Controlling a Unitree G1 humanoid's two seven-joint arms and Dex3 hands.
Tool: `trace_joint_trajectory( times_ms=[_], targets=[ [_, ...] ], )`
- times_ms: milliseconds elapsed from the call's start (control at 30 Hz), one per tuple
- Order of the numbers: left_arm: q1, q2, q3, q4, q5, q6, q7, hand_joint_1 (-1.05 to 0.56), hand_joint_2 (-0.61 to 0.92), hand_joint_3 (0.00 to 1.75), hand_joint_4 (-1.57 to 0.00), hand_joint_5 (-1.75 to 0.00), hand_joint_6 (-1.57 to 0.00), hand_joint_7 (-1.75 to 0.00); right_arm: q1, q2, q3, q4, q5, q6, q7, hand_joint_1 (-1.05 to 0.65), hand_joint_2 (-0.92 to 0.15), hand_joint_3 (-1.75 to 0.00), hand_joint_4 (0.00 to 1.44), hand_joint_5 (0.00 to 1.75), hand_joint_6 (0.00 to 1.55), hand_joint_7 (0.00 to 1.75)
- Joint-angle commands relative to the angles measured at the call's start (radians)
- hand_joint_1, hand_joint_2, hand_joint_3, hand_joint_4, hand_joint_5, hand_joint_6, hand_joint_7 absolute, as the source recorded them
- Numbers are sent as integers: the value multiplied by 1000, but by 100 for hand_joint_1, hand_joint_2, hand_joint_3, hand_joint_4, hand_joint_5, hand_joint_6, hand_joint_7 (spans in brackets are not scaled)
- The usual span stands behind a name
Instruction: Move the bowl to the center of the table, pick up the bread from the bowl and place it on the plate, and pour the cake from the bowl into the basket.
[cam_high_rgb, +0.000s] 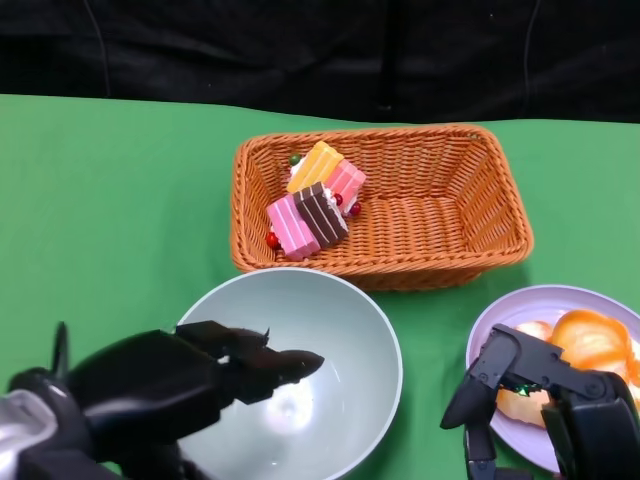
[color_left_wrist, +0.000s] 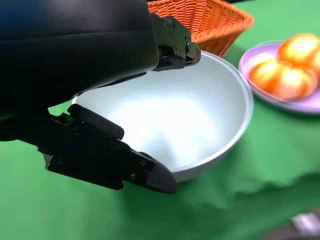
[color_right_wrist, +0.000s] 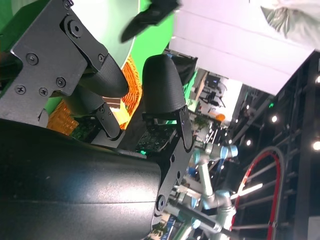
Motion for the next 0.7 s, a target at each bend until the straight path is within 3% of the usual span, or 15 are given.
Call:
trace_joint_trajectory(
  times_ms=[33,133,233,367,400,433,533,600,700],
  targets=[
    [47,-8,107,-25,-238,22,-23,-58,92,6,-25,-29,-27,-9,-13,-16,4,-12,13,29,26,5,-24,-162,94,166,85,133],
    [107,-96,161,-14,-370,-21,51,-51,92,13,-44,-37,-43,-11,-12,-19,16,-11,16,32,41,3,-26,-158,94,168,85,132],
    [125,-126,171,-6,-402,-45,73,-45,92,15,-52,-39,-49,-11,-13,-18,18,-8,16,28,45,2,-27,-157,94,168,86,131],
    [201,-332,147,18,-412,-136,247,-31,92,23,-67,-57,-69,-17,-26,-26,34,-2,37,35,75,1,-28,-154,92,169,85,131],
    [221,-381,135,32,-408,-167,286,-25,92,22,-69,-71,-77,-22,-27,-24,37,0,36,34,75,1,-28,-154,91,169,85,131],
    [242,-428,123,48,-395,-204,326,-20,90,26,-68,-88,-82,-31,-29,-22,40,4,35,30,74,1,-28,-154,90,169,85,131],
    [274,-503,106,90,-366,-276,392,-10,58,97,-69,-126,-75,-87,-33,-19,44,11,34,19,69,0,-28,-156,89,169,85,130],
    [290,-536,98,115,-365,-310,419,-6,54,115,-71,-142,-73,-108,-39,-20,45,14,29,12,67,-1,-27,-157,89,169,85,130],
    [310,-568,88,151,-386,-340,438,-4,55,124,-75,-162,-70,-137,-60,-23,43,22,41,6,76,-1,-26,-159,90,170,86,129]
  ],
)
